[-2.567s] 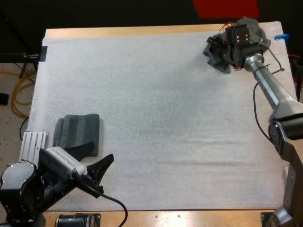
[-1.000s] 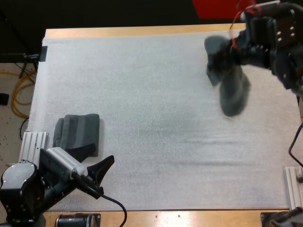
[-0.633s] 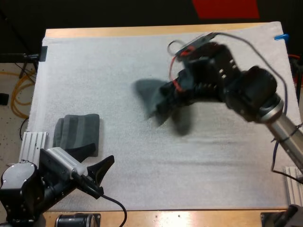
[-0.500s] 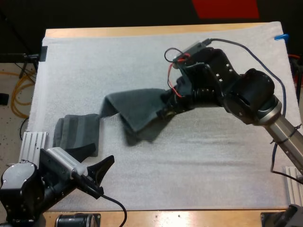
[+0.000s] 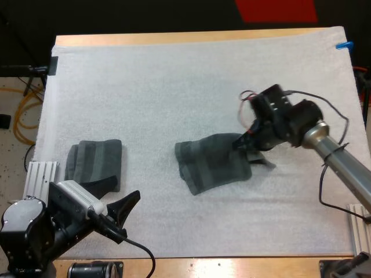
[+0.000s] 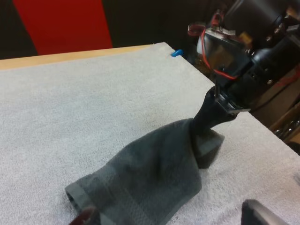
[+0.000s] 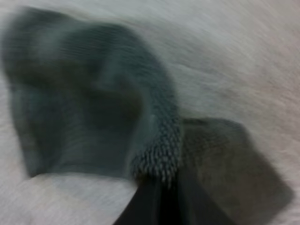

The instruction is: Pick towel from pile fold and stack

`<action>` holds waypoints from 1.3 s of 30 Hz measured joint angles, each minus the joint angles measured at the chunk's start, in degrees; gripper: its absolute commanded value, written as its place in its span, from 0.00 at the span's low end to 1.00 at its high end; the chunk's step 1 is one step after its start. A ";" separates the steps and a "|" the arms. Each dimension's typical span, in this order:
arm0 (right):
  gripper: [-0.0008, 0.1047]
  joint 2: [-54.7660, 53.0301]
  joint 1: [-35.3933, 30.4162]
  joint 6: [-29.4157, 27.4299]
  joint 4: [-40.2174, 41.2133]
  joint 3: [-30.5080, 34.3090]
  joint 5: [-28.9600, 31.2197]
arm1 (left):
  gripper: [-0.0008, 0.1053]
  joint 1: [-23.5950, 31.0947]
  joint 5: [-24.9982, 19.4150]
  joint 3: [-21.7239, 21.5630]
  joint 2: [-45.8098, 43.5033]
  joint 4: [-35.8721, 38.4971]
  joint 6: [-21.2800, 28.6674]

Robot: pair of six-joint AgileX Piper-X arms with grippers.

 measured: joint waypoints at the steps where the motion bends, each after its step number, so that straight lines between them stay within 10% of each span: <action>1: 0.01 0.00 -1.37 0.15 -0.86 0.45 0.00 | 0.57 0.00 0.00 0.00 0.00 0.00 -0.15; 7: 0.04 0.00 -7.87 0.19 -9.13 0.76 0.11 | 0.57 0.00 0.00 0.00 0.00 1.85 -1.98; 15: 0.71 -0.18 -14.34 -1.28 -12.23 0.76 0.11 | 0.57 0.00 0.00 0.00 0.00 2.09 -2.28; 24: 0.54 -4.35 -16.37 -2.83 -8.64 0.76 0.04 | 0.57 0.00 -1.17 0.00 0.00 2.09 -2.28; 39: 0.53 -6.16 -16.19 -1.22 -10.60 10.23 -0.16 | 0.57 0.00 -3.01 1.93 0.00 2.09 -2.28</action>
